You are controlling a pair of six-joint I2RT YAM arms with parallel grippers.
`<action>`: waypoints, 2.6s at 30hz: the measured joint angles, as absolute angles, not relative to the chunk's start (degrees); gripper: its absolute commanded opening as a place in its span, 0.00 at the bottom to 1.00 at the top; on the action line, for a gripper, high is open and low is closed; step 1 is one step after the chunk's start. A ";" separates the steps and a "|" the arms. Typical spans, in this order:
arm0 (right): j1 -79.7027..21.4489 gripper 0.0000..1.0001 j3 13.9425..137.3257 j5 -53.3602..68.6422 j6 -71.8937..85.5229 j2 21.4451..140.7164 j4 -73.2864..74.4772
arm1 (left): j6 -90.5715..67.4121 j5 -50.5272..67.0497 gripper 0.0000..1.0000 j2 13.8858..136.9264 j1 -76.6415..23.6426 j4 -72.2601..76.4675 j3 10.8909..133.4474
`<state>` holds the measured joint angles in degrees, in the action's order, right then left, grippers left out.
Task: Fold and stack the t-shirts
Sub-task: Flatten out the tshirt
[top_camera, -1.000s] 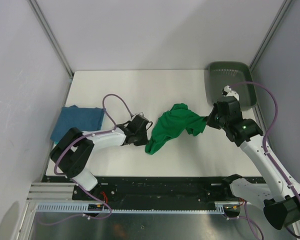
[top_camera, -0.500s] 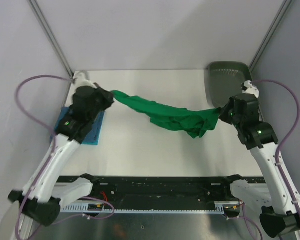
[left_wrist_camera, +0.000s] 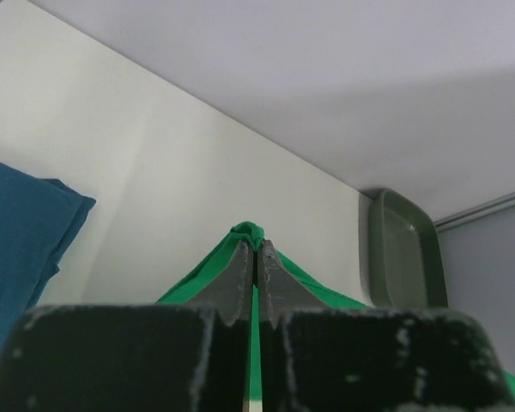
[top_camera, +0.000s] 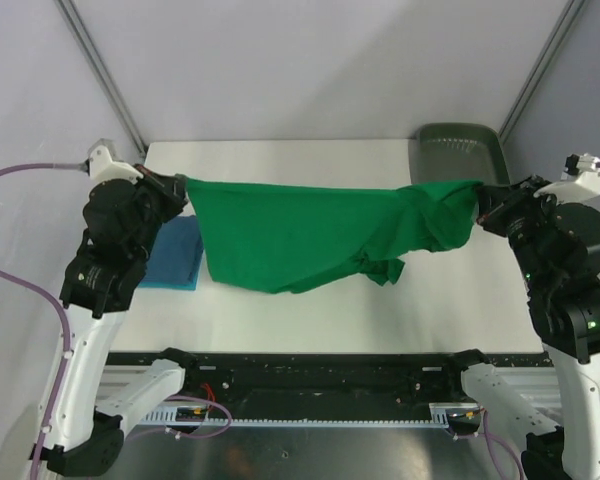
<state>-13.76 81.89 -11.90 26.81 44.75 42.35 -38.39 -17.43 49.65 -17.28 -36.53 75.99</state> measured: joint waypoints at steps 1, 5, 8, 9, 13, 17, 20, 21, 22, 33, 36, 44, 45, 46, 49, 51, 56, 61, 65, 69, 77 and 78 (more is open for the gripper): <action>-13.76 0.00 82.61 -11.70 26.68 44.93 41.98 | -38.39 -17.43 0.00 50.46 -17.02 -36.84 77.21; -13.76 0.00 86.70 -11.33 25.78 47.09 40.95 | -38.41 -17.41 0.00 53.43 -16.12 -37.39 82.67; -13.76 0.00 88.90 -11.05 25.39 49.06 39.97 | -38.44 -17.41 0.00 54.35 -15.62 -37.34 85.23; -13.76 0.00 89.06 -10.81 25.39 49.63 39.53 | -38.48 -17.39 0.00 54.37 -15.49 -37.19 85.54; -13.74 0.00 87.57 -9.43 25.41 51.24 39.00 | -38.57 -16.78 0.00 54.52 -14.79 -36.56 83.83; -13.72 0.00 82.46 -7.79 25.36 53.39 36.97 | -38.52 -14.63 0.00 57.47 -13.54 -36.53 81.03; -13.63 0.00 79.09 -6.07 24.93 59.33 31.62 | -38.11 -11.57 0.00 65.17 -12.25 -34.54 81.58; -13.58 0.00 78.96 -5.74 24.71 61.14 29.54 | -37.74 -10.00 0.00 68.73 -11.64 -34.30 83.13; -13.47 0.00 78.98 -5.15 24.38 64.95 25.87 | -37.36 -8.05 0.00 73.41 -10.90 -34.00 85.65; -10.28 0.00 106.45 -4.67 20.56 89.52 10.74 | -42.81 9.30 0.00 114.93 -1.39 -30.87 140.53; -9.17 0.00 111.79 -4.67 19.14 87.64 6.57 | -45.69 11.81 0.00 113.65 2.17 -26.92 144.09; -8.75 0.00 91.44 -2.87 19.79 68.86 -1.08 | -46.81 15.00 0.00 92.42 7.05 -19.49 117.01; -8.69 0.00 87.11 -2.83 20.58 66.89 -0.91 | -46.50 15.25 0.00 89.56 7.03 -18.94 111.48; -8.67 0.00 83.42 -2.79 21.21 65.34 -0.69 | -46.33 15.29 0.00 87.09 7.03 -18.41 105.97; -8.80 0.00 70.52 -2.59 23.81 61.54 2.02 | -45.36 15.22 0.00 82.54 7.09 -17.02 88.79; -8.95 0.00 60.64 -2.02 25.74 60.93 4.95 | -44.75 15.20 0.00 82.19 7.09 -16.84 78.22; -10.55 0.00 42.02 1.72 29.67 60.97 12.58 | -44.40 12.25 0.00 83.09 7.05 -19.99 49.98; -17.54 0.40 33.17 6.57 32.05 61.43 16.51 | -44.38 10.02 0.00 82.08 7.05 -22.48 40.10; -21.93 0.66 33.12 9.04 31.83 62.28 17.80 | -43.92 9.61 0.00 80.03 7.05 -20.47 40.05; -19.59 0.71 34.44 9.32 31.07 61.87 20.18 | -43.42 9.61 0.00 79.26 7.05 -19.49 40.05; -7.44 0.50 39.07 5.61 31.00 64.40 19.35 | -42.92 9.61 0.00 79.05 7.05 -19.38 40.05; -6.96 0.45 39.42 5.23 31.09 66.30 18.46 | -42.87 9.61 0.00 79.05 7.05 -19.33 40.07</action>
